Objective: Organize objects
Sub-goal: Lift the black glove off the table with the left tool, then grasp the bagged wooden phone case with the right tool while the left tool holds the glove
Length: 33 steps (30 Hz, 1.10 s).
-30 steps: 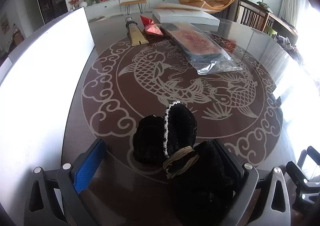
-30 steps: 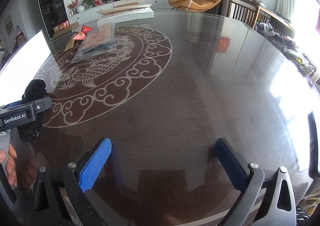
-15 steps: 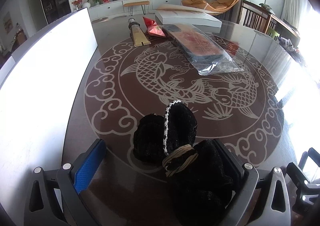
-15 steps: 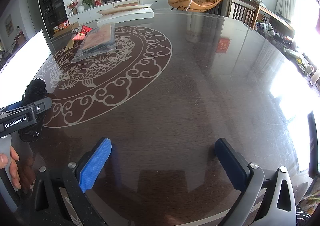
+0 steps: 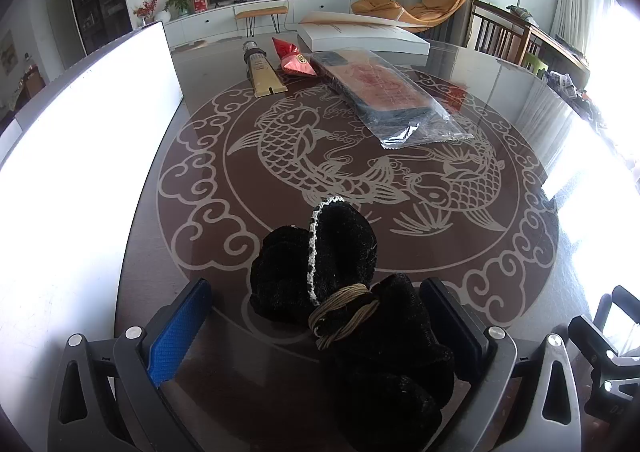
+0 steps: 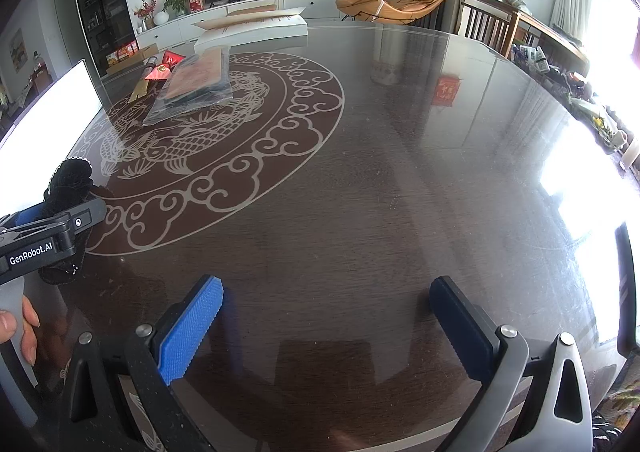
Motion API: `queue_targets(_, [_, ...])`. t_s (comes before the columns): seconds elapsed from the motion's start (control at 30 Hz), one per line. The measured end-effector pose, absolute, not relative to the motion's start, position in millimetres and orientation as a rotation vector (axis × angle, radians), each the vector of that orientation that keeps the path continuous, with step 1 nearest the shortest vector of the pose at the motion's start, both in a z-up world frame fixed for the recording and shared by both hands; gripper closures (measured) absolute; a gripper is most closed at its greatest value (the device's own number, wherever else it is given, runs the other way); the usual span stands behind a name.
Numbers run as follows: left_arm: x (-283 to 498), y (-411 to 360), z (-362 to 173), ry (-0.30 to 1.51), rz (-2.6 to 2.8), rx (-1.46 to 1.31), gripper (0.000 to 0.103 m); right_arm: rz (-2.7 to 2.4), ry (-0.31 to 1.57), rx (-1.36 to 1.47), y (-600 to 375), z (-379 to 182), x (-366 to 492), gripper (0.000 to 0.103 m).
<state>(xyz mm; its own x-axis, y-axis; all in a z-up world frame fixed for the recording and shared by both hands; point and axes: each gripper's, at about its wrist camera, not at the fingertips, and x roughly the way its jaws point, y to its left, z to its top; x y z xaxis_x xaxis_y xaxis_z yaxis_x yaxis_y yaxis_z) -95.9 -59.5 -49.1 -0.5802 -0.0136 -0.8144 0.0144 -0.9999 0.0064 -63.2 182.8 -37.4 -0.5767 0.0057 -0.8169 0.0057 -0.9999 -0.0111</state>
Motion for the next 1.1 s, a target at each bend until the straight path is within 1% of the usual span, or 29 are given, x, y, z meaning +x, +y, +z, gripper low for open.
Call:
queue_targets(0.23, [-96, -60, -49, 0.002, -2.778, 1.432, 0.000, 2.797, -0.017, -1.474, 184, -36, -64, 0.000])
queue_targets(0.27, [-96, -60, -49, 0.002, -2.778, 1.432, 0.000, 2.792, 0.024, -1.494, 188, -34, -66, 0.000])
queue_targets(0.33, [-96, -60, -49, 0.002, -2.779, 1.432, 0.000, 2.817, 0.192, -1.475, 198, -21, -77, 0.000])
queue_targets(0.37, [-96, -59, -49, 0.002, -2.778, 1.432, 0.000, 2.835, 0.216, -1.460, 198, -14, -88, 0.000])
queue_targets(0.47, [-96, -59, -49, 0.002, -2.778, 1.432, 0.000, 2.886, 0.091, -1.502, 174, 8, -141, 0.000])
queue_targets(0.57, [-95, -59, -49, 0.002, -2.778, 1.432, 0.000, 2.931, -0.015, -1.588, 138, 16, -205, 0.000])
queue_targets(0.73, [-96, -59, -49, 0.002, -2.778, 1.432, 0.000, 2.907, -0.041, -1.769, 78, 1, -292, 0.000])
queue_targets(0.87, [-96, -59, -49, 0.002, -2.778, 1.432, 0.000, 2.816, -0.200, -1.899, 36, -28, -325, 0.000])
queue_targets(1.0, [-96, -59, -49, 0.002, -2.778, 1.432, 0.000, 2.811, -0.287, -1.860, 18, -39, -329, 0.000])
queue_targets(1.03, [-95, -59, -49, 0.003, -2.778, 1.432, 0.000, 2.833, -0.311, -1.849, 15, -39, -326, 0.002])
queue_targets(1.07, [-96, -59, -49, 0.002, -2.778, 1.432, 0.000, 2.873, -0.325, -1.824, 14, -36, -320, 0.014])
queue_targets(1.1, [-96, -59, -49, 0.002, -2.778, 1.432, 0.000, 2.898, -0.340, -1.804, 15, -33, -314, 0.021])
